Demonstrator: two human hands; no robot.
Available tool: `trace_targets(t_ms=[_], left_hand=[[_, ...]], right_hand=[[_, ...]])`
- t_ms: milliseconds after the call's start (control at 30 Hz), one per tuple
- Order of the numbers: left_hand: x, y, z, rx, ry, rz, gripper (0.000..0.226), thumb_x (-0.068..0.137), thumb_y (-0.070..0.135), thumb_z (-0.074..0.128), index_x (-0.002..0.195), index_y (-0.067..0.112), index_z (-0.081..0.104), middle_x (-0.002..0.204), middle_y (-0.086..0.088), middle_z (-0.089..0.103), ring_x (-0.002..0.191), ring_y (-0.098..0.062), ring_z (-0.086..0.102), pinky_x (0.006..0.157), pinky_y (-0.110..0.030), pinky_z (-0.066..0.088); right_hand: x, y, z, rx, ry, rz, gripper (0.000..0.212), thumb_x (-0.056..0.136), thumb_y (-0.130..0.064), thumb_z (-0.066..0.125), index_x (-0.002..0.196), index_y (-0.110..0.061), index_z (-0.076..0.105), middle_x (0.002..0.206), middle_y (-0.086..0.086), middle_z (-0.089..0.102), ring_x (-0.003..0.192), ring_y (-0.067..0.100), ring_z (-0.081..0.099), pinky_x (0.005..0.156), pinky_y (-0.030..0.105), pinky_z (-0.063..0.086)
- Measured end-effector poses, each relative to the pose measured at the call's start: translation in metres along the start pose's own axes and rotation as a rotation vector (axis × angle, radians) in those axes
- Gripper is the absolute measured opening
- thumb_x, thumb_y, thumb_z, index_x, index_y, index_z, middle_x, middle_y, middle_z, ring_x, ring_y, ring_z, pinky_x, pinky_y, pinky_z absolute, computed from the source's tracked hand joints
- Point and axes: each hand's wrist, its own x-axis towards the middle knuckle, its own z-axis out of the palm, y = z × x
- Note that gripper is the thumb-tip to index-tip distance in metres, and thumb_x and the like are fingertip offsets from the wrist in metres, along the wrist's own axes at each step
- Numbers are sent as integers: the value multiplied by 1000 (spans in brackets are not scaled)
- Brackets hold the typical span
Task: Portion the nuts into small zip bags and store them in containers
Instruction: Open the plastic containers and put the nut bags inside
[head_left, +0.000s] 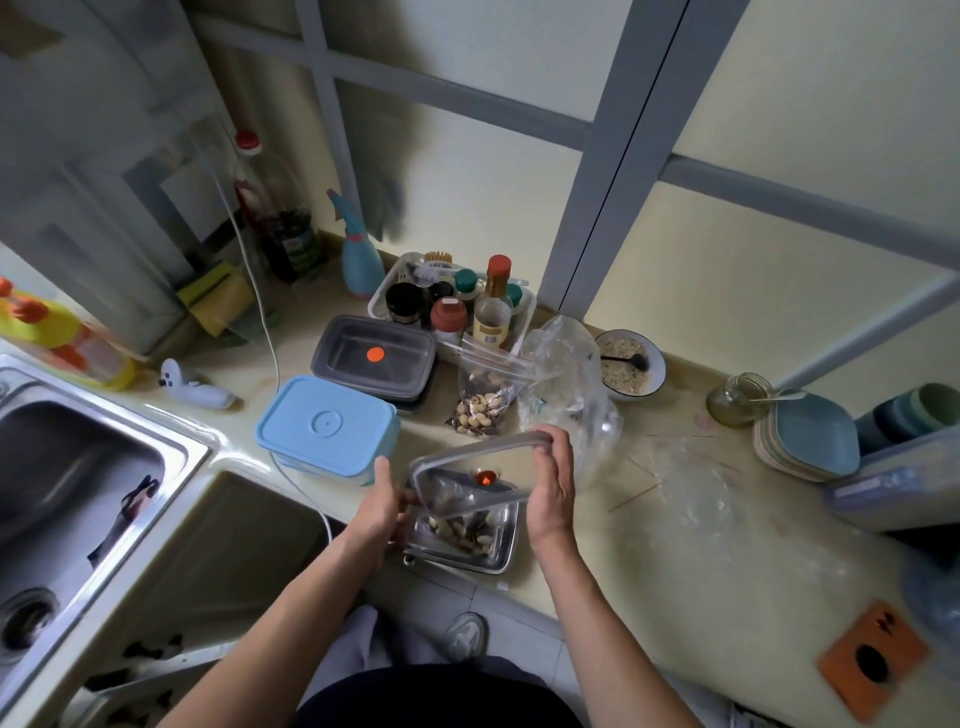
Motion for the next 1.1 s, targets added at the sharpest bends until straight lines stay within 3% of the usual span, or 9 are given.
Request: trace_targets(t_ms=[100, 200, 300, 367, 433, 633, 833, 1000, 1100], left_hand=[[-1, 10, 4, -315, -110, -144, 70, 99, 63, 37, 101, -1, 64, 79, -17, 55, 66, -24, 51, 60, -32, 50], [0, 14, 10, -206, -100, -21, 20, 99, 15, 56, 117, 6, 58, 105, -16, 62, 75, -19, 62, 57, -24, 53], [15, -1, 4, 63, 41, 214, 69, 89, -9, 60, 147, 17, 33, 123, -12, 60, 98, -20, 63, 76, -29, 56], [16, -8, 2, 325, 87, 317, 81, 87, -1, 65, 152, 13, 20, 127, -9, 57, 111, -24, 60, 92, -38, 53], [18, -16, 4, 606, 215, 365, 59, 87, 9, 69, 138, 3, 41, 118, -12, 56, 113, -31, 57, 93, -35, 46], [23, -43, 13, 883, 455, 294, 64, 89, 35, 69, 143, 11, 45, 137, -25, 36, 124, -45, 38, 103, -49, 38], [37, -46, 6, 918, 315, 277, 72, 95, 32, 63, 147, -5, 30, 134, -32, 46, 125, -48, 45, 104, -47, 37], [44, -47, 7, 1025, 191, 229, 88, 103, 33, 47, 152, -8, -12, 150, -35, 26, 134, -49, 36, 113, -48, 29], [48, -48, 8, 1195, 191, 278, 82, 104, 39, 37, 152, -10, -8, 157, -34, 5, 144, -49, 15, 118, -48, 14]], right_hand=[[-1, 2, 0, 266, -32, 209, 33, 88, -30, 42, 104, -18, 68, 111, 5, 64, 112, 6, 59, 99, 24, 42], [-2, 10, -11, 487, -144, 369, 44, 94, -29, 30, 87, -6, 67, 120, 19, 68, 122, 7, 58, 100, 29, 40], [-3, 17, -15, 452, -193, 470, 55, 96, -46, 37, 103, -6, 75, 145, 1, 56, 137, 7, 46, 112, 31, 33], [-7, 26, -12, 343, -178, 488, 42, 92, -44, 53, 121, -19, 72, 151, -3, 51, 139, 6, 43, 120, 32, 28], [-13, 38, -7, 126, -155, 428, 31, 98, -30, 57, 127, -26, 66, 150, 1, 52, 136, 8, 46, 121, 33, 31], [-29, 51, 15, -405, -174, 240, 46, 97, -7, 58, 142, -11, 56, 157, 5, 42, 148, 16, 35, 111, 8, 19], [-32, 62, 27, -631, -278, 157, 56, 100, -14, 52, 154, -14, 38, 167, 7, 20, 156, 19, 13, 121, 20, 8], [-34, 73, 34, -743, -291, 103, 60, 102, -27, 50, 157, -13, 30, 168, 12, 13, 156, 27, 7, 125, 32, 9], [-38, 79, 37, -838, -301, 55, 71, 101, -44, 47, 161, -19, 19, 169, 13, 3, 156, 32, 4, 126, 40, 11]])
